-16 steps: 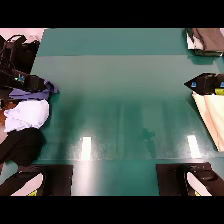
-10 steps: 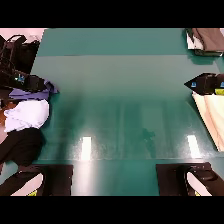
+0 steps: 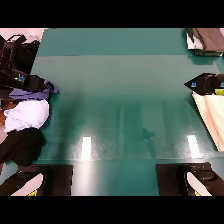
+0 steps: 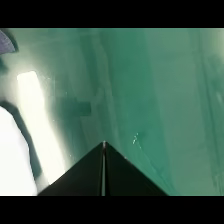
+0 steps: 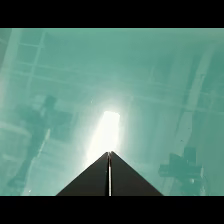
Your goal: Fold the shirts.
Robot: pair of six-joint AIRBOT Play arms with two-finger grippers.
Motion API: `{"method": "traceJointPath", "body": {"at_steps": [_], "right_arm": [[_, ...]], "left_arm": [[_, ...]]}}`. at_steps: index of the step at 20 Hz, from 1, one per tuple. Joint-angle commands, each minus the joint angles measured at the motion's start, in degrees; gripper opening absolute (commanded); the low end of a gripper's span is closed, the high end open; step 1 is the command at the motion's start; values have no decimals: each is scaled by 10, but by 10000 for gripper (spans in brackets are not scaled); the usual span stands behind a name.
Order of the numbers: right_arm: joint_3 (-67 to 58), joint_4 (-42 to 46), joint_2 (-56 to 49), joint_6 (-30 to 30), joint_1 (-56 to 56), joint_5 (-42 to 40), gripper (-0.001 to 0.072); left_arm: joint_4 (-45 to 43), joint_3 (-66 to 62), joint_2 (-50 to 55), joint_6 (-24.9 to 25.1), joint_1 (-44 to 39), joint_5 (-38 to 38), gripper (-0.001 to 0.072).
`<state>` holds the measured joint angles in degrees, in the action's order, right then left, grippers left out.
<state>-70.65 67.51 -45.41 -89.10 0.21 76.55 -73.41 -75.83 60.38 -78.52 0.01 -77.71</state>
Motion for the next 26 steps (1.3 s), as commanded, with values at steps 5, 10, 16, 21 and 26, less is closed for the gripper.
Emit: {"method": "traceJointPath", "body": {"at_steps": [5,10,16,21,26], "right_arm": [[0,-1,0,0,0,0,25],[0,-1,0,0,0,0,25],[0,-1,0,0,0,1,25],[0,0,0,0,0,-1,25],[0,-1,0,0,0,-3,25]], "left_arm": [[-58,0,8,-24,0,141,666],[-180,0,129,-69,23,188,667],[-224,0,266,-107,30,214,666],[-251,-5,281,-111,30,230,348],[-254,-75,272,-85,24,169,25]]}}
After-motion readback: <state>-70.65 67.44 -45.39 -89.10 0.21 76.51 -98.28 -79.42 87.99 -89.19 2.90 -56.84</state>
